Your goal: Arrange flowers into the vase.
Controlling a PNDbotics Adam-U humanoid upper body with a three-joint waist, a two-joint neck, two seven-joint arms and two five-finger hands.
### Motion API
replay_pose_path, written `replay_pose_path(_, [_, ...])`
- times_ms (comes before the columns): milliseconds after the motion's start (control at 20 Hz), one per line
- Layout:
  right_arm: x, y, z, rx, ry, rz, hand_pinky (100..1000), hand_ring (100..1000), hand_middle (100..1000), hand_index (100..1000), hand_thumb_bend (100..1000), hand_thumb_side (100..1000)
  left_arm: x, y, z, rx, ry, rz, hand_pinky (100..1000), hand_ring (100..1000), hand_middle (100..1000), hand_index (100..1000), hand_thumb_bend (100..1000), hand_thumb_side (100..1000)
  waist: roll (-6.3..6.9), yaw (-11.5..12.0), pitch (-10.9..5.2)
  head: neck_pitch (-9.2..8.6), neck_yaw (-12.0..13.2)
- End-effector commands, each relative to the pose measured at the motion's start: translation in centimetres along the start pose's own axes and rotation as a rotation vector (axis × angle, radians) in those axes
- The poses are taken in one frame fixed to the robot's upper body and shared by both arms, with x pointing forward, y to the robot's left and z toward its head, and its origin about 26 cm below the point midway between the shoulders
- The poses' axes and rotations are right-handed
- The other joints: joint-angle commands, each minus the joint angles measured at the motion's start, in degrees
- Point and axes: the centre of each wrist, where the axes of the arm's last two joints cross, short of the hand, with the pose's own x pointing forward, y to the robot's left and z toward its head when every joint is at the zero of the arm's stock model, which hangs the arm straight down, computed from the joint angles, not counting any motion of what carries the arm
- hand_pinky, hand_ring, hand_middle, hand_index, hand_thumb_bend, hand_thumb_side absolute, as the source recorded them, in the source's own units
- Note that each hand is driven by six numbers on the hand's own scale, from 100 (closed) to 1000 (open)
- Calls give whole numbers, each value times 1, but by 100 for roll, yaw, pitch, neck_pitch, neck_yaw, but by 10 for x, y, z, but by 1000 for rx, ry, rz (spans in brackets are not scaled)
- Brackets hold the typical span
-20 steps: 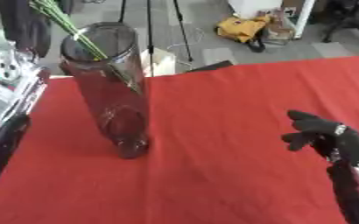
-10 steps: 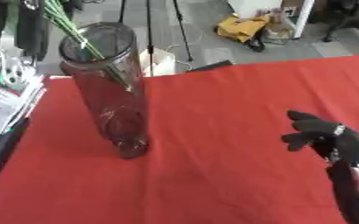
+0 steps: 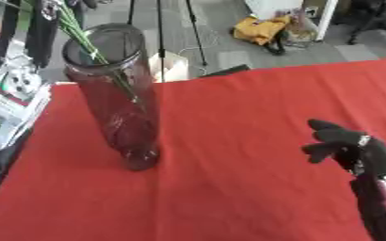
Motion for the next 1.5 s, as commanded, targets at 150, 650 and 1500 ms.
replay_pose_path(150, [5,-1,-2,6,-19,-3,692,874,477,732,100,1000,3,10,-7,-21,-3,-63,278,530,540,709,100,1000,-23,-1,-147,-58,-7])
replay_pose_path(650, [5,-1,-2,11,-20,-6,693,874,477,733,100,1000,2,9,-9,-65,16,-128,296,556,560,759,100,1000,-10,-11,-141,-67,33])
replay_pose_path(1500, [4,-1,2,23,2,-9,694,876,476,733,100,1000,-2,22,-8,-131,28,-316,339,596,593,804,100,997,54,48,-226,13,-26])
